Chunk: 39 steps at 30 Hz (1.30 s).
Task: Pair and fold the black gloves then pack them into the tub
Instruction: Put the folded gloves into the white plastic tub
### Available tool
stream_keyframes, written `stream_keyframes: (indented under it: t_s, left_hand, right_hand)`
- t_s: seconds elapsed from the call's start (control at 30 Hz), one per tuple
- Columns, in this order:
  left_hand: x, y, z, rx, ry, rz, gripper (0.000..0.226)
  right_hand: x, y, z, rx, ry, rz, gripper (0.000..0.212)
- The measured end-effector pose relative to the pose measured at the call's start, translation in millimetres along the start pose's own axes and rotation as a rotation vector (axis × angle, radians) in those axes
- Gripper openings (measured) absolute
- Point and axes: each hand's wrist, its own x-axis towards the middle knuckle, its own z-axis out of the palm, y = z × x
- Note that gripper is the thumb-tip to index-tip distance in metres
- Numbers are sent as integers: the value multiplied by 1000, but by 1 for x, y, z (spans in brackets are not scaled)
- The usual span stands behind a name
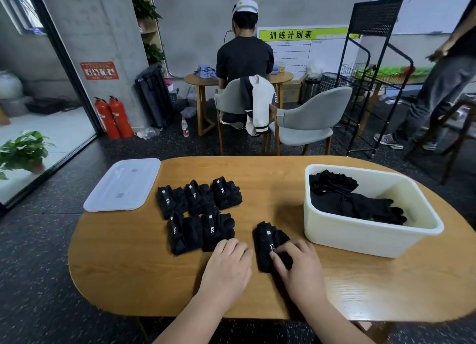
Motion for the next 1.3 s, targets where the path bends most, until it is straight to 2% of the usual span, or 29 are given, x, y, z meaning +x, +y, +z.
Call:
stream_keyframes:
  t_s: [0.1,0.3,0.43,0.57,0.73,0.9,1.03,1.1,1.2,1.3]
  left_hand:
    - [5,15,-9,-78,-102,-117,38]
    - [29,43,-27,-457,-185,-528,50]
    - [51,50,-29,-745,-265,-704,47]
    - [64,57,-38,-953,-241,-851,36]
    - [59,58,-45,-1164,-134,-987,35]
    - [52,46,-54,-1372,-74,-1006,37]
    - [54,32,-73,-1486,-61,-905,38]
    - [57,28,-85,-1551,-74,-820,37]
    - [64,26,-104,-1623,-92,-704,34]
    - [74,28,-116,-1680,-78,-648,37]
  right_hand:
    - [-3,2,-5,115,-54,103,12]
    - [-2,2,-15,191,-88,149,16]
    - [-5,1,-22,278,-81,188,22]
    - [-9,3,-27,341,-84,213,25]
    - [-12,1,-36,428,-147,258,26]
    - [-7,-6,-49,625,-189,349,43]
    - [3,-25,-63,843,-302,437,63]
    - [8,-39,-77,973,-351,443,58]
    - [17,-56,-101,1016,-390,383,36]
    - [27,-60,-117,1012,-322,379,27]
